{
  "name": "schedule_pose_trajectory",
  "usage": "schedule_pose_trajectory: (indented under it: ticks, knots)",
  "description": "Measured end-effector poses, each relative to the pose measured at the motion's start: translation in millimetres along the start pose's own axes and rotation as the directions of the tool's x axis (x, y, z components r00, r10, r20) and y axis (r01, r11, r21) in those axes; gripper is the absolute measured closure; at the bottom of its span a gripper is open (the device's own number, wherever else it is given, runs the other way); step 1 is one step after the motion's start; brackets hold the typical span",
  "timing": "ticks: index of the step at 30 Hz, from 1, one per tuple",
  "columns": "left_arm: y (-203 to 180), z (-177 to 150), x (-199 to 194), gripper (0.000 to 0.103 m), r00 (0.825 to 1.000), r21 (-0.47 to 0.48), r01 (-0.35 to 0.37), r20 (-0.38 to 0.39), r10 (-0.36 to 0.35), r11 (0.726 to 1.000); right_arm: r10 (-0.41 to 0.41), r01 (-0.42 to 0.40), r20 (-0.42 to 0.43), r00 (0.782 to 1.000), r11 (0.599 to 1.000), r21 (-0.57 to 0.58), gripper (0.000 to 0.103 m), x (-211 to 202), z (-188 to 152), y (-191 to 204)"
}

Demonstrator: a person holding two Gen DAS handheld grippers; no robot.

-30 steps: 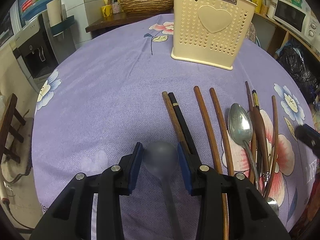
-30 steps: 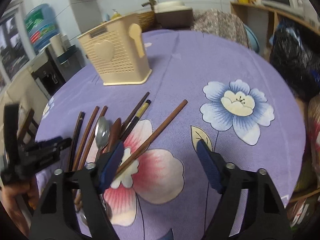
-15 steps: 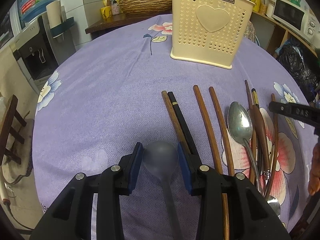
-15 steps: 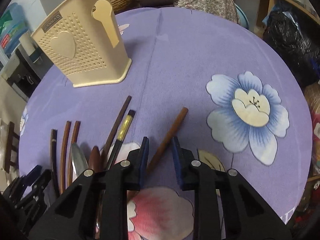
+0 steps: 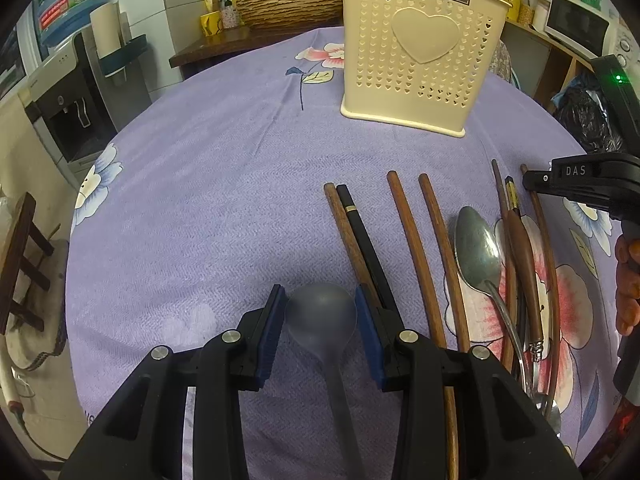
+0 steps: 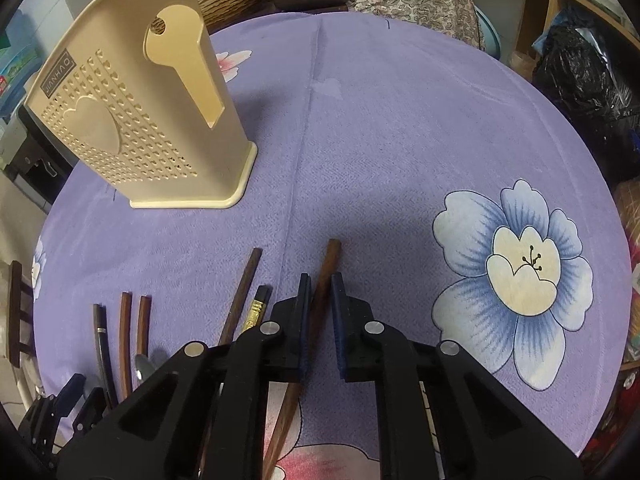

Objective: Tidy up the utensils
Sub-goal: 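Grasp one brown chopstick with the right tool and lift while the left tool lifts the grey spoon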

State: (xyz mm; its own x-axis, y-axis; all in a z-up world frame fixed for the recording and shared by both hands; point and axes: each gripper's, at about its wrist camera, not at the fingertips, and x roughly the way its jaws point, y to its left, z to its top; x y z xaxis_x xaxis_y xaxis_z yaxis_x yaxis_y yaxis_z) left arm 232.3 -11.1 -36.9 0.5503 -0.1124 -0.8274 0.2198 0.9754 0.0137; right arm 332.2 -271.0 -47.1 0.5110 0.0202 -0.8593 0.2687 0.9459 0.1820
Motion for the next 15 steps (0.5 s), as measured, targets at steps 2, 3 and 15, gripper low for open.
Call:
schedule_pose_trajectory:
  ticks: [2,3,15]
  knots:
    - [-0.2,0.4,0.8,0.067,1.000,0.000,-0.003,0.002,0.003,1.000,0.009,-0.009,0.002,1.000,1.000,-0.002,0.092,-0.8,-1.1,-0.2]
    - [-0.5,0.8,1.3,0.067,1.000,0.002,-0.006,0.004,0.006,1.000,0.016,-0.016,0.003,1.000,1.000,-0.004,0.092,-1.2,-1.6,-0.3]
    - [18.2,13.5,-20.4,0.067,0.994,-0.065,0.026,0.108,-0.018,0.998,0.102,-0.083,0.156,0.982,0.989,-0.118,0.093,-59.3,5.5,12.2]
